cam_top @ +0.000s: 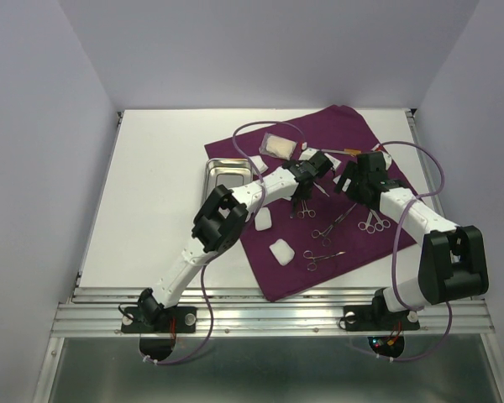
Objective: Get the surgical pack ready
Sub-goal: Pick up the medical item from the surgical kit.
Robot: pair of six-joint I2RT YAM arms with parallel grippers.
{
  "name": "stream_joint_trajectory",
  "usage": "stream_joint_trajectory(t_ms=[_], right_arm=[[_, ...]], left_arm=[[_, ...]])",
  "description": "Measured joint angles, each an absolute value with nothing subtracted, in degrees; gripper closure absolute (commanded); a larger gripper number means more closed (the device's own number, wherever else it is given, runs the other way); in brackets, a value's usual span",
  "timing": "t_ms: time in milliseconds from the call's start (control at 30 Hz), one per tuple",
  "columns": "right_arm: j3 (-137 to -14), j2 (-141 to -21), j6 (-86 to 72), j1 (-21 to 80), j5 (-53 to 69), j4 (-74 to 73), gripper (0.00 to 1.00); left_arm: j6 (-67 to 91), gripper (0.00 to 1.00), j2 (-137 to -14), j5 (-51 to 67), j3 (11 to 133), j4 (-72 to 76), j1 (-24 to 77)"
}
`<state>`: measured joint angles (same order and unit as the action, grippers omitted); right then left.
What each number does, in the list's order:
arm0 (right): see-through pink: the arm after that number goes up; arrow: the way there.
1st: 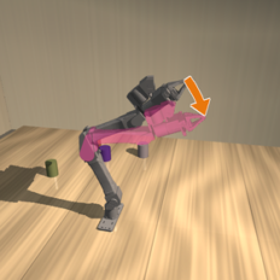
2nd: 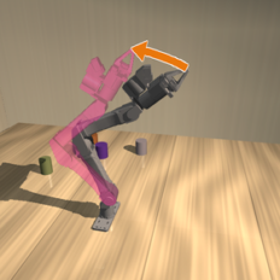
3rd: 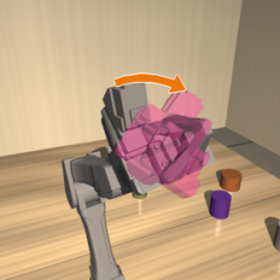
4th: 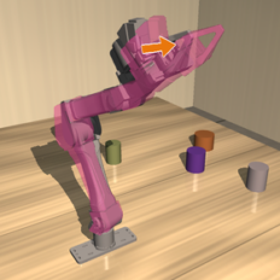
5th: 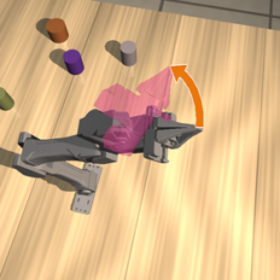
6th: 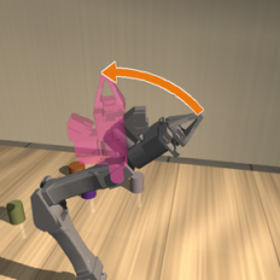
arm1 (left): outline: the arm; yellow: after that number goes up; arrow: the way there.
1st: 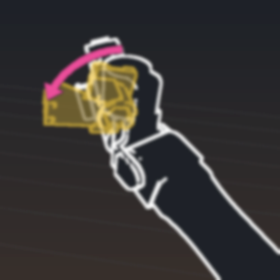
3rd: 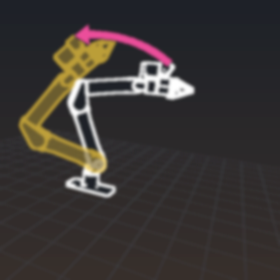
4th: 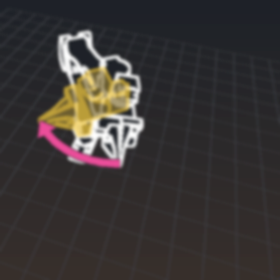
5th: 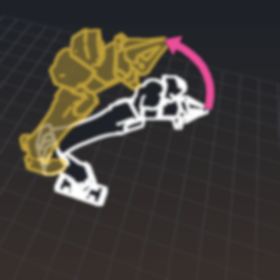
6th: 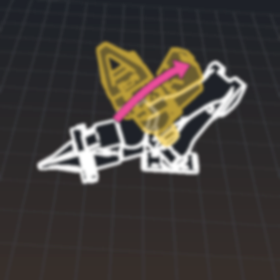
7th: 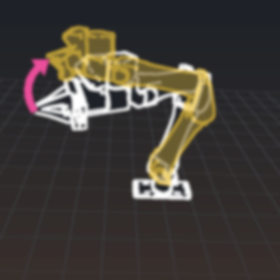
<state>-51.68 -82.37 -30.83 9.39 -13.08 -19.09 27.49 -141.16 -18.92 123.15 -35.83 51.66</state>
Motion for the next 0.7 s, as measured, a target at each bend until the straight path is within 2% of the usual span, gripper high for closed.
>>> stream_joint_trajectory(t_ms=[67,300,700], right_arm=[[-51.7,-82.4,-30.8,9.4,-13.1,-19.1,0.11],[-51.7,-82.4,-30.8,9.4,-13.1,-19.1,0.11],[-51.7,-82.4,-30.8,9.4,-13.1,-19.1,0.11]], left_arm=[[27.5,0.9,-141.2,-18.9,123.2,-35.8,51.6],[27.5,0.92,-139.1,-18.3,121.0,-35.6,51.7],[27.4,0.92,-120.8,-17.8,109.4,-30.9,50.8]])
